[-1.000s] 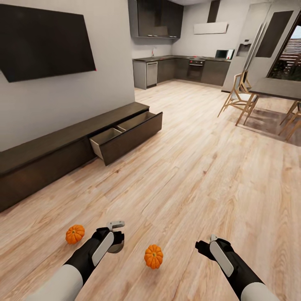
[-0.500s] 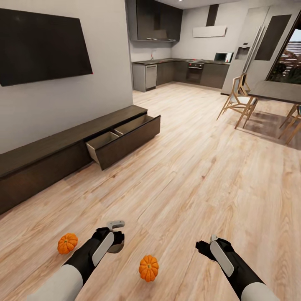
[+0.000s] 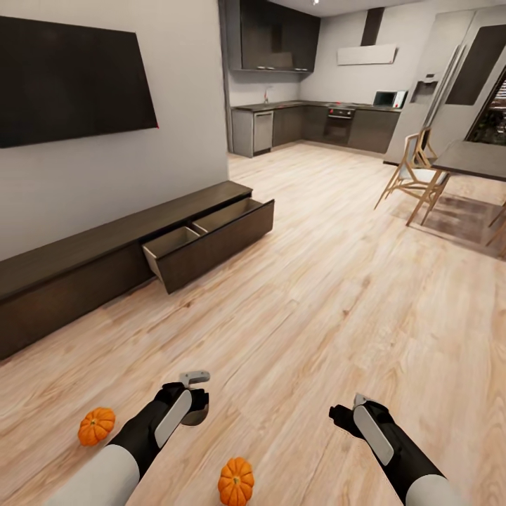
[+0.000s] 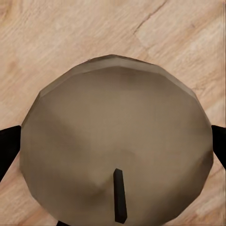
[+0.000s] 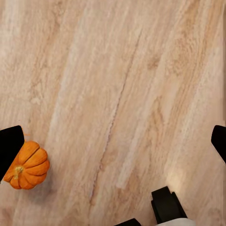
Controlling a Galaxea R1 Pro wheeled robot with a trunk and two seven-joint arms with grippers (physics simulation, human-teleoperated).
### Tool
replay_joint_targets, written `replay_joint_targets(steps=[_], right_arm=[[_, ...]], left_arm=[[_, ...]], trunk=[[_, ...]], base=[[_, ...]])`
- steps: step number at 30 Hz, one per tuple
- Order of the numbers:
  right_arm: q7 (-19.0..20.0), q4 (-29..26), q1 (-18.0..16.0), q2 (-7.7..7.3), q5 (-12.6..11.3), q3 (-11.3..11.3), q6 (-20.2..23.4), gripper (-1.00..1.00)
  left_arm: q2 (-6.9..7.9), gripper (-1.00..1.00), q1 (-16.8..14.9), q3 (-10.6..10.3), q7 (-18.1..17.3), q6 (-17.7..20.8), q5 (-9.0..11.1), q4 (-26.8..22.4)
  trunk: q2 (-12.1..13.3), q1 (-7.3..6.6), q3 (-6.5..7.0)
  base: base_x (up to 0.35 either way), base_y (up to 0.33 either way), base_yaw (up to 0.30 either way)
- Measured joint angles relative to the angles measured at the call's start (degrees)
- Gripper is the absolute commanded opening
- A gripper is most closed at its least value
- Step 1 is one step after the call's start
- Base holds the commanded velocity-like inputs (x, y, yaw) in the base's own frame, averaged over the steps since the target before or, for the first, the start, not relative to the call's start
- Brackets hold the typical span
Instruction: Place each of the two pumpkins and all three candles from the living room inside a cabinet in the living room (use any cabinet), then make sure every cabinet is closed, and position the cauldron so it is next to a table in the living room.
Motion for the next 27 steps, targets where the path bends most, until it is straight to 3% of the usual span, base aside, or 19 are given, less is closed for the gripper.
replay_joint_targets(steps=[17,27], right_arm=[[0.3,0.0,0.0,-0.06,0.1,0.4,-0.1,1.00],[0.3,0.0,0.0,-0.06,0.0,0.2,-0.1,1.00]], left_arm=[[0.00,-1.00,0.0,0.0,0.0,0.0,-0.1,0.0],[0.01,-1.00,0.0,0.2,0.1,0.0,0.2,-0.2]], trunk=[[0.0,0.00,0.00],[0.0,0.03,0.00]], base=[[0.244,-0.209,0.001],[-0.036,-0.095,0.000]])
